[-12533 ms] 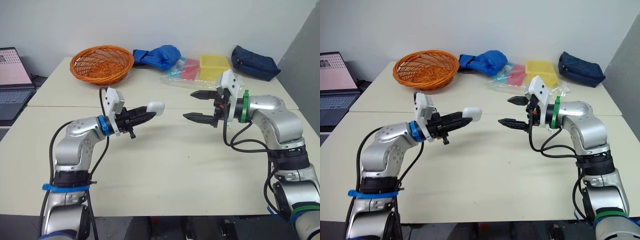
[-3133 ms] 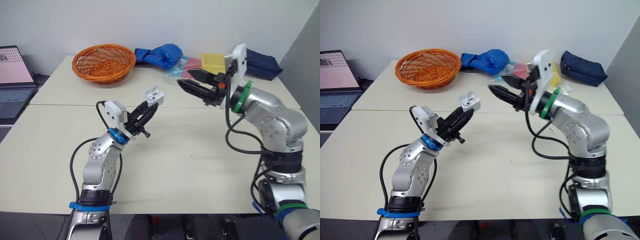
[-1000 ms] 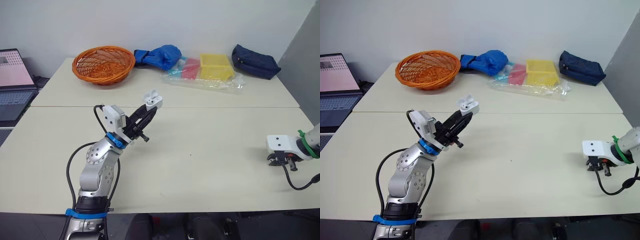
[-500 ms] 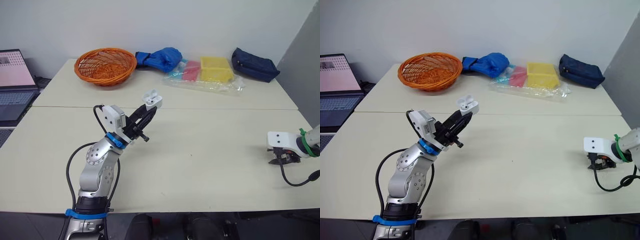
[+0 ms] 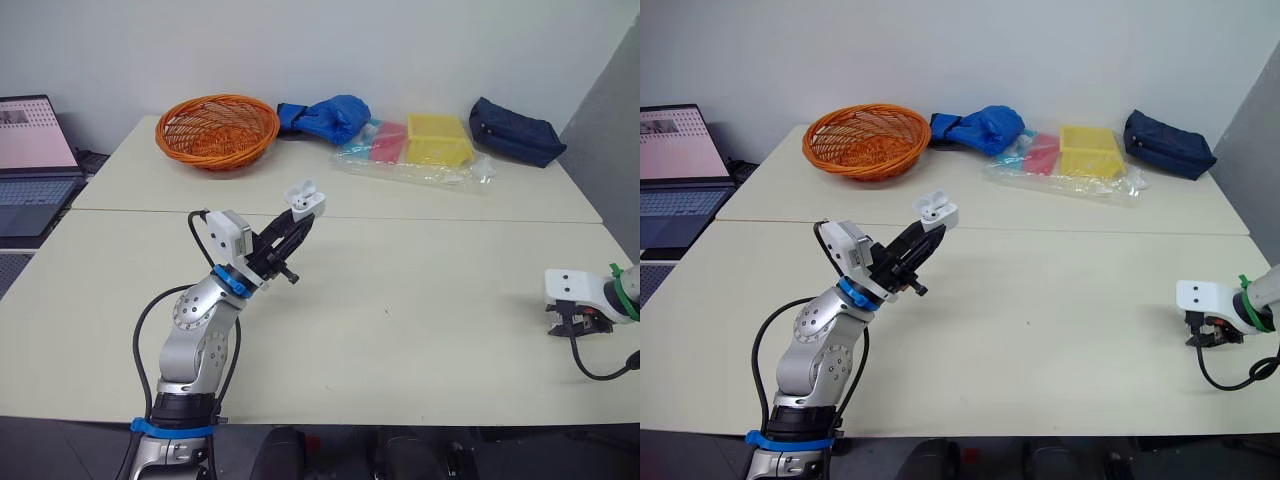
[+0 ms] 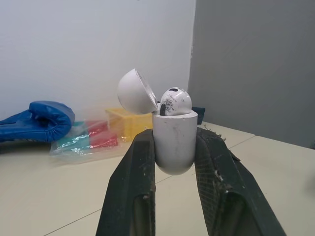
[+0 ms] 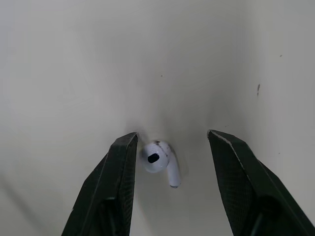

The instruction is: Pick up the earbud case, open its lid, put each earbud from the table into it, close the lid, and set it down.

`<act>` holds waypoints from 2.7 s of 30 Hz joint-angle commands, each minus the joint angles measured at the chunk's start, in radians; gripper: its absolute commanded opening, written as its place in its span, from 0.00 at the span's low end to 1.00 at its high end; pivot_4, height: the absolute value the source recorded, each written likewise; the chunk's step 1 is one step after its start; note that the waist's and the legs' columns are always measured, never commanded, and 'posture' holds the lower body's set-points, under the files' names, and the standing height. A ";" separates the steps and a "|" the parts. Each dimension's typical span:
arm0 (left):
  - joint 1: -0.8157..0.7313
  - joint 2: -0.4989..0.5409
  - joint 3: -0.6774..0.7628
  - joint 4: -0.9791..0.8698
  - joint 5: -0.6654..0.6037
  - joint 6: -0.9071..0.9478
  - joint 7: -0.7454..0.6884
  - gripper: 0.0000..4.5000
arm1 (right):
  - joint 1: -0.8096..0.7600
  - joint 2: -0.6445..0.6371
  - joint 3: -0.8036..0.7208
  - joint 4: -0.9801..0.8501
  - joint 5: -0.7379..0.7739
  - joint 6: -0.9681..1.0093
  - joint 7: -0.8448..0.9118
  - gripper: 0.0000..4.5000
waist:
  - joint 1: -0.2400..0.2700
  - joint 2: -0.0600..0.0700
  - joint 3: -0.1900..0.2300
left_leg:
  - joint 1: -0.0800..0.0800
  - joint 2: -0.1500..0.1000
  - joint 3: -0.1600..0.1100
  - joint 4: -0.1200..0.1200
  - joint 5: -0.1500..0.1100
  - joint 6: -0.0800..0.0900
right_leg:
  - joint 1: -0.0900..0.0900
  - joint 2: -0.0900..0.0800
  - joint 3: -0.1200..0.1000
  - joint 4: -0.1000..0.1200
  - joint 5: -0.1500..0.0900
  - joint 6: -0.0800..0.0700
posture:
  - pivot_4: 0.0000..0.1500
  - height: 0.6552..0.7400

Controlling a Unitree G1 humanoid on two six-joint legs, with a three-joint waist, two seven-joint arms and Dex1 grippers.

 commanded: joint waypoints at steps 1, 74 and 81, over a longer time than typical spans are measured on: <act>-0.004 -0.008 -0.002 -0.054 -0.013 -0.009 0.004 0.16 | 0.031 -0.016 -0.008 -0.016 0.012 0.011 0.036 0.52 | 0.001 0.000 0.000 | 0.000 0.000 0.000 0.000 0.000 0.000 | 0.000 0.000 0.000 0.000 0.000 0.000 | 1.00 1.00; -0.067 -0.032 -0.020 -0.013 -0.022 -0.015 -0.052 0.16 | -0.304 0.989 -0.244 -0.754 0.691 0.758 -0.803 0.09 | -0.014 -0.001 0.001 | -0.018 0.002 -0.003 0.001 -0.002 0.003 | -0.020 0.006 0.000 0.006 0.001 0.001 | 1.00 1.00; -0.067 -0.030 -0.020 -0.024 -0.026 -0.009 -0.051 0.16 | -0.282 0.971 -0.209 -0.721 0.681 0.709 -0.799 0.09 | -0.014 -0.001 0.001 | -0.018 0.002 -0.003 0.001 -0.002 0.003 | -0.020 0.006 0.000 0.007 0.001 0.001 | 1.00 1.00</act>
